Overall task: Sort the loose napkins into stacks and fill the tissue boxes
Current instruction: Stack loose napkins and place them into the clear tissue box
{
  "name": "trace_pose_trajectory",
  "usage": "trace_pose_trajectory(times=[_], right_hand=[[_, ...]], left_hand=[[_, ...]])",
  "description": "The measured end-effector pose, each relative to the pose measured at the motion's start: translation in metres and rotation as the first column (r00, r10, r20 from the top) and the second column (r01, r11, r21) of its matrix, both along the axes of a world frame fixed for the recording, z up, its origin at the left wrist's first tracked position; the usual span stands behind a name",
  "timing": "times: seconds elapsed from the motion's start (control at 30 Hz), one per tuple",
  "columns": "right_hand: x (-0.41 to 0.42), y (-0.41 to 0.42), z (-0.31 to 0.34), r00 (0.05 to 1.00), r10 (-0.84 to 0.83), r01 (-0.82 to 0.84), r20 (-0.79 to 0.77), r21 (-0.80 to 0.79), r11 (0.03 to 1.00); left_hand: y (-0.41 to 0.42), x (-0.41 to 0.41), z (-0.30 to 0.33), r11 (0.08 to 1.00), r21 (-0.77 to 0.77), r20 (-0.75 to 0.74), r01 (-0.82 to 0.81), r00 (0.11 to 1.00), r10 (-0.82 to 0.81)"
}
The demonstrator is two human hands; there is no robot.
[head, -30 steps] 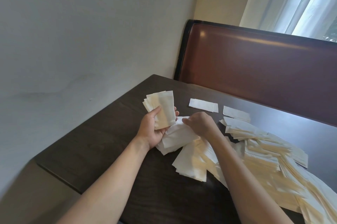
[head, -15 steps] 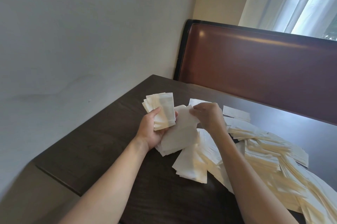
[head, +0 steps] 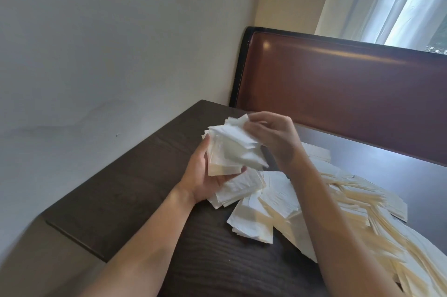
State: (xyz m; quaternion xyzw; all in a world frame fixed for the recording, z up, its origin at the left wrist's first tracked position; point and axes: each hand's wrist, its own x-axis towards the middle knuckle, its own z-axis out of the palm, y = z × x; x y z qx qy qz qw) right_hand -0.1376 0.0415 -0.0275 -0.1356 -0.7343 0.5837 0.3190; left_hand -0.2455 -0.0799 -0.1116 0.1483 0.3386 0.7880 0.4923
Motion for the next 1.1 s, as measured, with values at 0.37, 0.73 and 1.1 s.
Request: trace_pose_trajectory(times=[0.37,0.73,1.1], right_hand=[[-0.009,0.005,-0.021,0.946,-0.195,0.034,0.260,0.518,0.855],[-0.004,0.006,-0.003,0.961,-0.265,0.275,-0.073,0.306,0.912],[-0.011,-0.006,-0.023,0.943,-0.203,-0.013,0.263,0.639,0.769]], left_hand=[[-0.001,0.004,-0.002,0.970,-0.078,-0.002,0.229,0.973,-0.230],[0.003,0.002,-0.003,0.999,-0.044,0.044,0.029,0.999,-0.027],[-0.001,0.006,-0.001,0.981,0.009,0.049,0.192,0.980,-0.193]])
